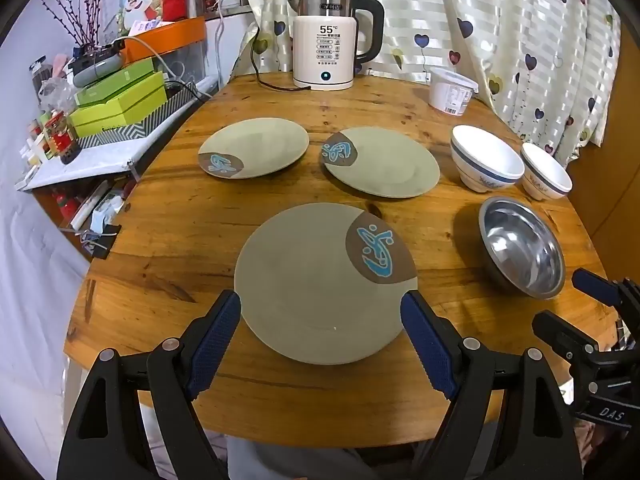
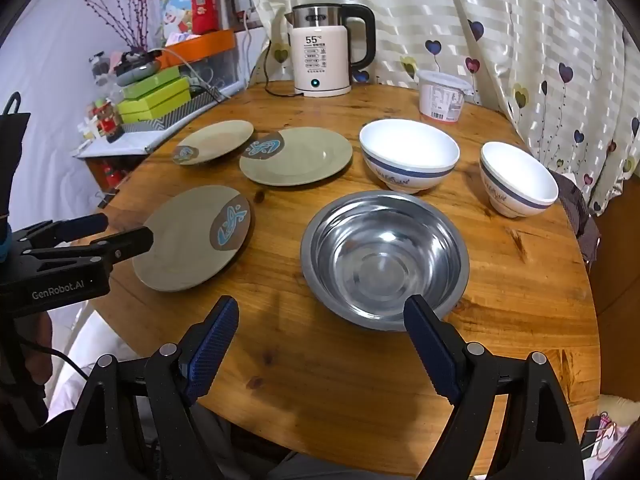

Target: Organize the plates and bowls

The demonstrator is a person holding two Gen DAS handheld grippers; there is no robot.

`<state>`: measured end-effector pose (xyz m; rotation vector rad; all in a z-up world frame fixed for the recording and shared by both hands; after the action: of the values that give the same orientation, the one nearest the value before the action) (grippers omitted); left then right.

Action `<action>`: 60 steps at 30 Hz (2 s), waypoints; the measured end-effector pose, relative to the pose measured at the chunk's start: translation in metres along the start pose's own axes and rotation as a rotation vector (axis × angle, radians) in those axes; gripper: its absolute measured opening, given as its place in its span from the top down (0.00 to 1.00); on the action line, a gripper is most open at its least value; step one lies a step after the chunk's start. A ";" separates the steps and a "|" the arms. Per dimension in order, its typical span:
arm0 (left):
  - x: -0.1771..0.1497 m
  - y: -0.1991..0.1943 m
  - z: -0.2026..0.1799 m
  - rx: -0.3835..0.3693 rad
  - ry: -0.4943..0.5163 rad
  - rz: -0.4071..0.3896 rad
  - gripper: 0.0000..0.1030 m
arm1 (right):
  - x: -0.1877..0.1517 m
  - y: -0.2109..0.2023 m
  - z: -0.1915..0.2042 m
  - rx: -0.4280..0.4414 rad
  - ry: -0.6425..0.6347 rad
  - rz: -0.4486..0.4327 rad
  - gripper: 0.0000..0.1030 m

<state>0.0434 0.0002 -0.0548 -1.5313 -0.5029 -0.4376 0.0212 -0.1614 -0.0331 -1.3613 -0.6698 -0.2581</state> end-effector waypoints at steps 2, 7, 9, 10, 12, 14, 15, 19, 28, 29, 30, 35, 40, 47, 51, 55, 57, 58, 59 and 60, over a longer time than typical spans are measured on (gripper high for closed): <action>0.000 0.000 0.000 0.004 0.000 -0.001 0.20 | -0.001 0.001 -0.001 -0.002 0.001 0.006 0.17; 0.005 -0.003 0.003 -0.002 0.005 0.003 0.20 | -0.001 0.002 0.000 -0.001 -0.002 0.002 0.17; 0.005 -0.004 0.001 -0.004 0.010 0.001 0.20 | -0.002 0.003 0.001 -0.001 -0.004 -0.001 0.17; 0.005 -0.005 0.002 -0.001 0.015 -0.002 0.20 | -0.002 0.004 0.004 -0.001 -0.006 -0.001 0.17; 0.006 -0.009 0.003 0.008 0.027 -0.007 0.20 | -0.002 0.000 0.002 0.005 0.001 -0.003 0.17; 0.001 -0.007 -0.002 0.019 0.041 -0.023 0.20 | -0.002 0.000 0.004 0.004 -0.001 -0.005 0.17; 0.001 -0.007 -0.002 0.019 0.042 -0.024 0.20 | -0.001 0.001 0.000 0.010 0.003 -0.007 0.17; 0.000 -0.007 0.000 0.019 0.037 -0.026 0.20 | -0.001 0.001 0.000 0.014 0.004 -0.009 0.17; -0.003 -0.005 0.002 0.017 0.026 -0.017 0.20 | 0.001 -0.003 0.002 0.019 -0.007 -0.025 0.17; -0.003 -0.005 0.003 0.015 0.023 -0.013 0.20 | 0.001 -0.003 0.002 0.020 -0.006 -0.025 0.17; -0.004 -0.004 0.004 0.014 0.019 -0.009 0.20 | 0.001 -0.003 0.002 0.020 -0.005 -0.025 0.17; -0.004 -0.005 0.008 0.016 0.003 -0.014 0.20 | 0.001 -0.003 0.002 0.018 -0.005 -0.027 0.17; -0.005 -0.004 0.008 0.008 0.003 -0.015 0.20 | 0.002 -0.004 0.001 0.014 -0.003 -0.029 0.17; -0.005 -0.002 0.009 0.000 -0.005 -0.010 0.20 | 0.003 -0.003 0.003 0.025 -0.004 -0.024 0.17; -0.006 -0.001 0.011 -0.007 -0.012 -0.007 0.20 | 0.004 -0.002 0.006 0.029 -0.015 -0.018 0.17; -0.006 0.000 0.013 -0.011 -0.015 -0.002 0.20 | 0.004 -0.001 0.007 0.028 -0.018 -0.017 0.17; -0.007 0.000 0.013 -0.011 -0.012 -0.002 0.20 | 0.004 -0.001 0.008 0.028 -0.019 -0.015 0.17; -0.007 0.000 0.013 -0.009 -0.009 -0.004 0.20 | 0.005 -0.001 0.008 0.027 -0.021 -0.015 0.17; -0.007 0.000 0.012 -0.011 -0.008 -0.004 0.20 | 0.004 -0.001 0.008 0.027 -0.019 -0.016 0.17; -0.007 0.000 0.012 -0.014 -0.006 -0.002 0.20 | 0.004 -0.001 0.008 0.028 -0.019 -0.015 0.17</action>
<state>0.0373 0.0120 -0.0590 -1.5463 -0.5070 -0.4384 0.0218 -0.1531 -0.0296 -1.3340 -0.6974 -0.2479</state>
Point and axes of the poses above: each gripper's, at about its wrist camera, not at the fingertips, and y roughly the way its jaws point, z to its left, x to its top, the point moved 7 cm from there along y, roughly the way its jaws point, and after that the axes turned 4 degrees about z, right-handed, at the moved point
